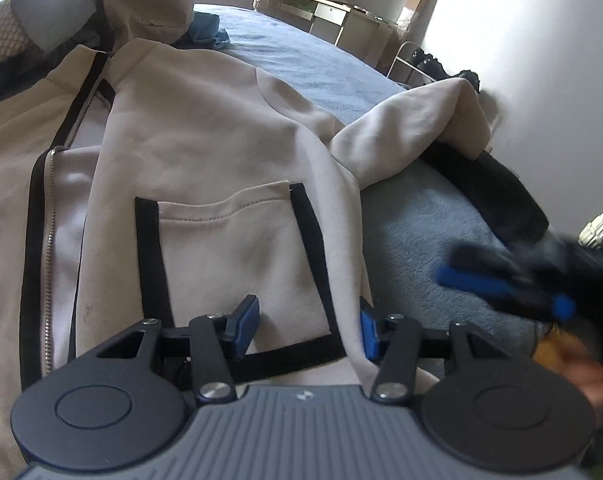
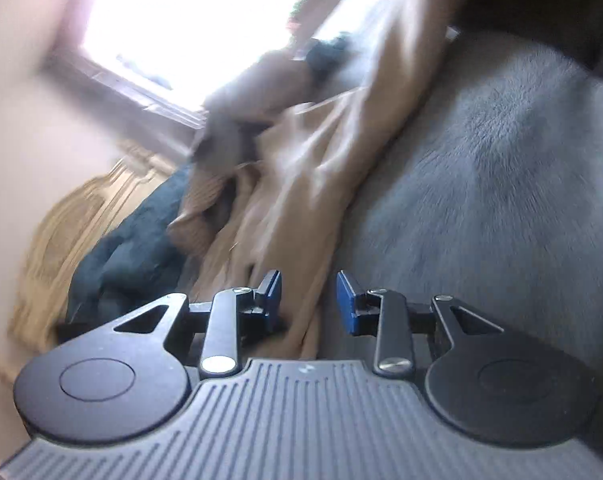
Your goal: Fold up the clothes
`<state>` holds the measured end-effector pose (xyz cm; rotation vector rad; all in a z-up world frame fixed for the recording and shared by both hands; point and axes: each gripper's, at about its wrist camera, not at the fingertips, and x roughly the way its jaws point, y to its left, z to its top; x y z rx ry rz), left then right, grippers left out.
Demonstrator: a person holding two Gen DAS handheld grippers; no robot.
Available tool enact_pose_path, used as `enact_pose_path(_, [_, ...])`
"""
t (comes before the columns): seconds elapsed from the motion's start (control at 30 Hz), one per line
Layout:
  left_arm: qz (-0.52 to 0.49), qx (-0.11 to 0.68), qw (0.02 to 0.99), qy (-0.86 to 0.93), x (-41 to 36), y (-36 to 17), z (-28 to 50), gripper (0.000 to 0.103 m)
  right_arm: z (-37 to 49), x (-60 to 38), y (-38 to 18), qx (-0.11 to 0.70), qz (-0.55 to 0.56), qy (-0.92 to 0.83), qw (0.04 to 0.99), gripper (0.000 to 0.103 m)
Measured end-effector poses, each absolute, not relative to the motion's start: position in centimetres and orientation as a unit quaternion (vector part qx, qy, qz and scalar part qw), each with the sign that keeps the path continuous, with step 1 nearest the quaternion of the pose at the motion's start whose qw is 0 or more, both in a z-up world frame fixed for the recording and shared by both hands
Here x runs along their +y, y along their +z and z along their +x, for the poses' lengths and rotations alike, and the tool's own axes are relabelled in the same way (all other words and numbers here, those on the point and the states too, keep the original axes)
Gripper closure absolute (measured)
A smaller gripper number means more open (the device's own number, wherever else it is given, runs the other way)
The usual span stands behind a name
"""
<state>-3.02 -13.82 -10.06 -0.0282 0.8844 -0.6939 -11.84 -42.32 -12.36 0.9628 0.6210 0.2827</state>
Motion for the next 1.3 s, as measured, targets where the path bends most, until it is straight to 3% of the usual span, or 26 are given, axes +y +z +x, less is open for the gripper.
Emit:
enact_pose_path(0.2, [-0.027, 0.414, 0.843, -0.341, -12.8, -10.3, -3.2, 0.052, -6.8, -41.2, -15.0, 0.344, 0.494, 0.148, 0.785, 0.084])
enact_pose_path(0.33, [-0.034, 0.415, 0.841, -0.347, -12.3, -10.3, -3.3, 0.052, -6.8, -40.6, -14.9, 0.343, 0.481, 0.146, 0.793, 0.098])
enact_pose_path(0.73, [0.025, 0.401, 0.838, -0.369, -12.6, -8.3, -6.3, 0.046, -8.1, -42.9, -11.1, 0.306, 0.379, 0.119, 0.865, 0.1])
enact_pose_path(0.87, [0.074, 0.396, 0.833, -0.38, -13.9, -8.9, -8.0, 0.043, -7.9, -41.9, -8.2, 0.281, 0.278, 0.138, 0.908, 0.101])
enact_pose_path(0.97, [0.112, 0.396, 0.833, -0.369, -14.9, -9.8, -8.7, 0.042, -6.8, -41.4, -10.1, 0.344, 0.167, 0.074, 0.921, 0.103])
enact_pose_path(1.13, [0.135, 0.39, 0.835, -0.364, -15.4, -9.6, -9.2, 0.042, -8.0, -43.9, -9.7, 0.321, 0.221, 0.068, 0.918, 0.1])
enact_pose_path(1.3, [0.153, 0.388, 0.837, -0.353, -15.5, -9.5, -9.4, 0.042, -11.3, -45.4, -9.7, 0.31, 0.341, 0.114, 0.88, 0.1])
